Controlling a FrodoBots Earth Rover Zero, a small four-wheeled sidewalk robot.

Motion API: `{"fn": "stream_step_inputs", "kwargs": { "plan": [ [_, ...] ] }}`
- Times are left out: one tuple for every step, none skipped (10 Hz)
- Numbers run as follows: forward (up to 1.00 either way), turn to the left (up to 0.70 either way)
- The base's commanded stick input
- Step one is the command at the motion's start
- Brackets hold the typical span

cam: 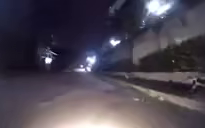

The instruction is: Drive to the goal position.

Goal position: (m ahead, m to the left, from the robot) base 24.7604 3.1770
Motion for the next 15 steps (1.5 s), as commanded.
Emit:
{"fn": "stream_step_inputs", "kwargs": {
  "plan": [
    [0.7, 0.0],
    [0.7, 0.0],
    [0.7, 0.0],
    [0.7, 0.0],
    [0.7, 0.0],
    [0.7, 0.0],
    [0.7, 0.0],
    [0.7, 0.0],
    [0.7, 0.0],
    [0.7, 0.0],
    [0.7, 0.0],
    [0.7, 0.0],
    [0.7, 0.0],
    [0.7, 0.0],
    [0.7, 0.0]
  ]
}}
